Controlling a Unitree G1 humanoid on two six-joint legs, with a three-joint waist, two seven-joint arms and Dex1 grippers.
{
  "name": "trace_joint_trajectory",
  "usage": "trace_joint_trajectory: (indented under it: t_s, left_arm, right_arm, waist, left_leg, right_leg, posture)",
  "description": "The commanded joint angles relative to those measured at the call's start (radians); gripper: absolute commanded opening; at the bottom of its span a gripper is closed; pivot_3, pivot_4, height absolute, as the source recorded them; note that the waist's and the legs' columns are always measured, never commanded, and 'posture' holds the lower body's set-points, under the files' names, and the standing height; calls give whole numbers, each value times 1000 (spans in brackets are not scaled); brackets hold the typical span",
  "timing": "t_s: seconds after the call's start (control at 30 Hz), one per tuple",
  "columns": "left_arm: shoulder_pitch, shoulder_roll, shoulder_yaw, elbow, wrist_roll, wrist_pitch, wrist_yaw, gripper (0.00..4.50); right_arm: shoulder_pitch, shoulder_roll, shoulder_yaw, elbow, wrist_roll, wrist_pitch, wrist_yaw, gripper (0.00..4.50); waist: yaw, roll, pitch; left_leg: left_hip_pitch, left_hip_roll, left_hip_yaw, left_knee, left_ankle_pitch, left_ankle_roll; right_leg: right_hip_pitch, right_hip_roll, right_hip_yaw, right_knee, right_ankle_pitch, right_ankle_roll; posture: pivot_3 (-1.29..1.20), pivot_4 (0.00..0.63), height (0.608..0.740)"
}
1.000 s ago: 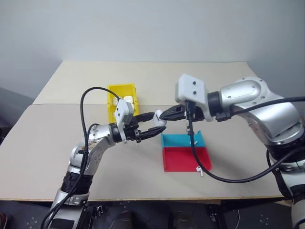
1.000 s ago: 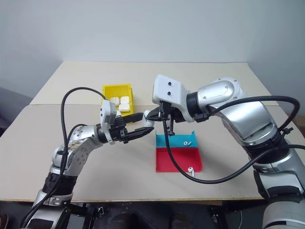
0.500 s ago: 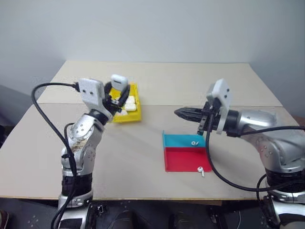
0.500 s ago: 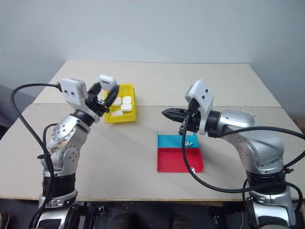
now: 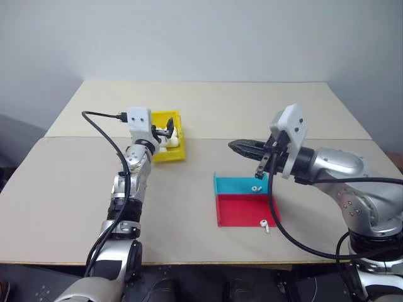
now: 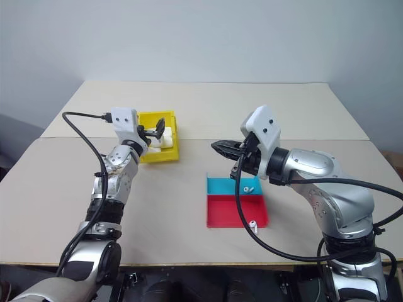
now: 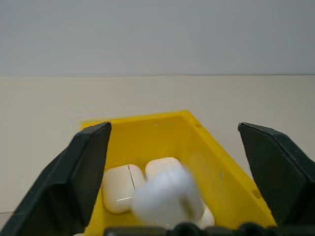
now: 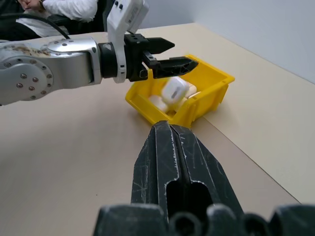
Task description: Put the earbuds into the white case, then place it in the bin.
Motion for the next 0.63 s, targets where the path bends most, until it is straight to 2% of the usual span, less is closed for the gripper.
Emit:
trace_joint_trajectory:
  t_s: [0.03,0.1,0.2,0.33,0.43,0.53,0.63]
  left_arm:
    - [6,10,6,-63,-18,-78,-48,4465]
    - [52,29,9,-146,-56,-49,-109,4465]
    - [173,109,24,-373,-132,92,-206,4465]
    - [366,272,59,-699,-274,307,-331,4465]
    - [537,414,142,-932,-431,441,-440,4465]
    - [673,501,249,-1103,-604,541,-482,4465]
    - [798,570,326,-1211,-656,582,-515,4465]
  right_arm:
    - [-4,3,-38,-60,32,8,-30,0]
    - [13,6,-49,-71,43,27,-57,0]
    - [40,23,-63,-89,54,43,-108,0]
    - [117,45,-60,-111,5,-48,-129,0]
    - [164,26,-70,-103,16,-50,-103,0]
    - [195,-11,-78,-97,19,-69,-51,0]
    - [214,-50,-86,-86,33,-77,8,0]
  waist:
    - [0,0,0]
    - [-1,0,0]
    - [-9,0,0]
    - [-19,0,0]
    - [-22,0,0]
    - [-15,0,0]
    - [-13,0,0]
  left_leg:
    - [0,0,0,0,0,0]
    - [0,0,0,0,0,0]
    - [0,0,0,0,0,-1]
    - [0,1,0,-1,1,-1]
    - [1,1,0,-1,1,-1]
    - [2,1,-1,-1,0,-1]
    - [3,1,-1,-1,0,-1]
  right_leg:
    - [0,0,0,0,0,0]
    - [0,0,0,0,0,0]
    - [0,0,0,0,0,0]
    - [-1,0,1,1,0,0]
    - [-1,0,1,2,0,0]
    - [0,0,1,2,0,0]
    - [1,0,1,2,-1,0]
  posture:
    - [0,150,740]
    - [0,150,740]
    - [0,150,740]
    - [0,150,740]
    - [0,150,740]
    - [0,150,740]
    - [0,150,740]
